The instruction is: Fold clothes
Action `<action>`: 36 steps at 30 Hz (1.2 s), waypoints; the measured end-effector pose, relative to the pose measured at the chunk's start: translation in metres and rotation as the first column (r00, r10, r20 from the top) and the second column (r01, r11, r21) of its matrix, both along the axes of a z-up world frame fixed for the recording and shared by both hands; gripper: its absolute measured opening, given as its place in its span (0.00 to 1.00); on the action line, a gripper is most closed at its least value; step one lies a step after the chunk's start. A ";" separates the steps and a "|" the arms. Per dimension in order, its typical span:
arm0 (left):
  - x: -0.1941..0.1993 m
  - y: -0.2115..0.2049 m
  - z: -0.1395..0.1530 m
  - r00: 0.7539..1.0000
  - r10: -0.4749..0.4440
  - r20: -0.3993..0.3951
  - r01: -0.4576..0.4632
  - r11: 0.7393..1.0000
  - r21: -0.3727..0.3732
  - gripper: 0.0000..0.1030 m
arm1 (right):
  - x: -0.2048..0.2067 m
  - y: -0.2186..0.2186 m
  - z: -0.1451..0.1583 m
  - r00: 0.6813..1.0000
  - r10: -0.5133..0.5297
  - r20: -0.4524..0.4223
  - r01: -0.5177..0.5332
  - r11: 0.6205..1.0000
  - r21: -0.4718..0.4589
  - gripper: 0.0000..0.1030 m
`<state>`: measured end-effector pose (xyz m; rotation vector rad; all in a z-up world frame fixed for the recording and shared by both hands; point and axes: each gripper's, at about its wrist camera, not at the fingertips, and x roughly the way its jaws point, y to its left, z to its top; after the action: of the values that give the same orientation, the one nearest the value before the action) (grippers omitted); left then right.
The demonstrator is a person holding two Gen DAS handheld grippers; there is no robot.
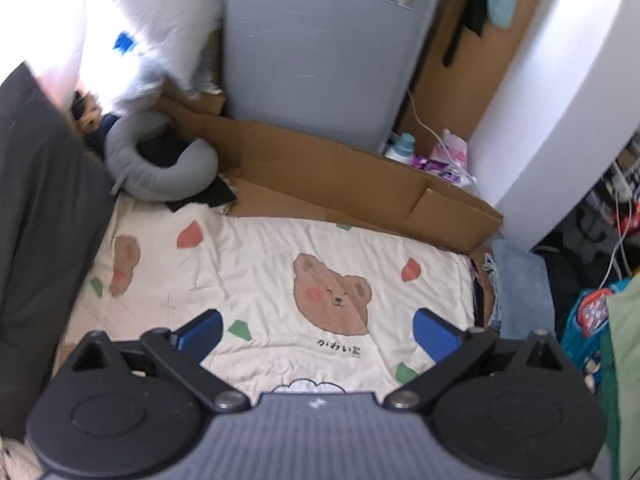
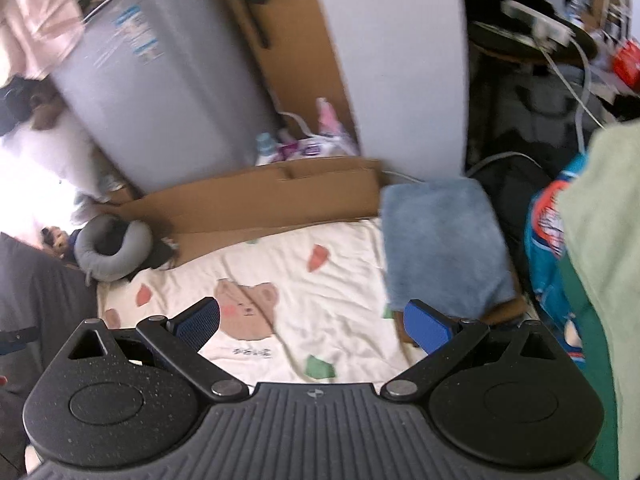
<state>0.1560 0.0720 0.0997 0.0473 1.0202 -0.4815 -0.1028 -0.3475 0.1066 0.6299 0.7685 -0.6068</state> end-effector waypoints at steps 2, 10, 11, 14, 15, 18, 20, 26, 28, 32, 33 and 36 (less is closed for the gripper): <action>-0.004 0.013 0.001 1.000 0.023 -0.003 -0.023 1.000 -0.003 0.99 | 0.019 0.015 0.003 0.999 0.039 -0.008 -0.039 0.999 0.002 0.99; -0.022 0.055 -0.007 0.991 0.132 0.004 -0.132 0.990 0.038 0.99 | 0.078 0.078 0.001 0.986 0.166 -0.032 -0.165 0.985 0.039 0.99; -0.026 0.058 -0.008 0.991 0.134 0.006 -0.134 0.990 0.040 0.99 | 0.083 0.086 0.001 0.983 0.179 -0.033 -0.177 0.983 0.043 0.99; -0.035 0.066 -0.009 0.991 0.131 0.013 -0.131 0.991 0.040 0.99 | 0.095 0.105 0.001 0.980 0.196 -0.019 -0.194 0.979 0.064 0.99; -0.038 0.068 -0.009 0.991 0.132 0.019 -0.133 0.990 0.043 0.99 | 0.098 0.110 0.002 0.979 0.201 -0.010 -0.200 0.977 0.076 0.99; -0.047 0.075 -0.007 0.989 0.144 0.030 -0.145 0.988 0.046 0.99 | 0.101 0.121 0.001 0.974 0.224 0.018 -0.224 0.968 0.111 0.99; -0.051 0.076 -0.009 0.989 0.148 0.028 -0.149 0.988 0.049 0.99 | 0.100 0.127 -0.001 0.974 0.224 0.016 -0.225 0.968 0.115 0.99; -0.063 0.074 -0.017 0.987 0.158 0.022 -0.159 0.986 0.056 0.99 | 0.092 0.139 -0.017 0.972 0.226 -0.057 -0.223 0.973 0.060 0.99; -0.065 0.070 -0.021 0.984 0.174 0.033 -0.176 0.982 0.061 0.99 | 0.091 0.140 -0.024 0.970 0.228 -0.078 -0.225 0.973 0.047 0.99; -0.067 0.055 -0.032 0.984 0.178 0.033 -0.180 0.981 0.076 0.99 | 0.093 0.139 -0.043 0.967 0.234 -0.105 -0.230 0.972 0.046 0.99; -0.067 0.052 -0.035 0.983 0.180 0.030 -0.181 0.980 0.079 0.99 | 0.094 0.138 -0.048 0.966 0.234 -0.110 -0.229 0.972 0.053 0.99; -0.068 0.042 -0.043 0.983 0.181 0.025 -0.183 0.978 0.099 0.99 | 0.095 0.135 -0.060 0.965 0.230 -0.125 -0.222 0.972 0.078 0.99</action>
<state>0.0878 0.1140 0.0563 0.0470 1.0223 -0.2624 -0.0082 -0.2120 0.0466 0.5535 0.9729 -0.4184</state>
